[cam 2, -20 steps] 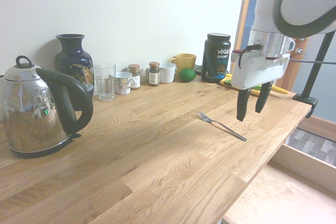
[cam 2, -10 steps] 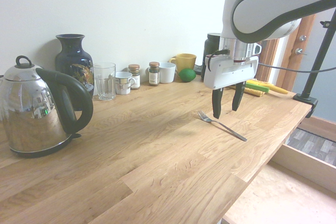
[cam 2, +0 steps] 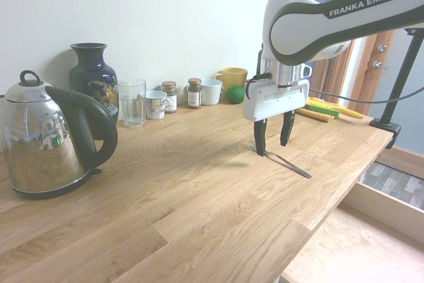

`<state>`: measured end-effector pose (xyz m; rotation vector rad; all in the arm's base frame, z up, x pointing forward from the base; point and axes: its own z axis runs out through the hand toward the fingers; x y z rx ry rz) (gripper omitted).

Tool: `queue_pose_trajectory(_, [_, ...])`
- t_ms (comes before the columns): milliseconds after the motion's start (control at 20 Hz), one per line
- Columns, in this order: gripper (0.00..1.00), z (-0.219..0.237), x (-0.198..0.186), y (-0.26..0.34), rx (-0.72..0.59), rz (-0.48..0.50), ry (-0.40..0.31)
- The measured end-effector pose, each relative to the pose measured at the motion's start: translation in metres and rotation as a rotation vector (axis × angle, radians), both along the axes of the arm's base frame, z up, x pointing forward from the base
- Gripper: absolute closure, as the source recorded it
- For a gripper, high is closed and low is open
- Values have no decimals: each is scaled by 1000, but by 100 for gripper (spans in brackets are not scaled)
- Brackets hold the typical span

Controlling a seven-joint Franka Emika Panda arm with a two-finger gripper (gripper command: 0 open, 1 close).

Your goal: Put fork in the drawer

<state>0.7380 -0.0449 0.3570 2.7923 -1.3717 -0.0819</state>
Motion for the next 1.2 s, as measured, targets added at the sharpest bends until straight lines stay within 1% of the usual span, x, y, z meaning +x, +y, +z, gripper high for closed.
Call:
queue_pose_trajectory(550, [0,-19,2,-6,-2,-9,27])
queue_pose_trajectory(600, [100,-20,2,-5,-2,-9,29])
queue_pose_trajectory(1200, [100,-22,3,-3,-2,-3,32])
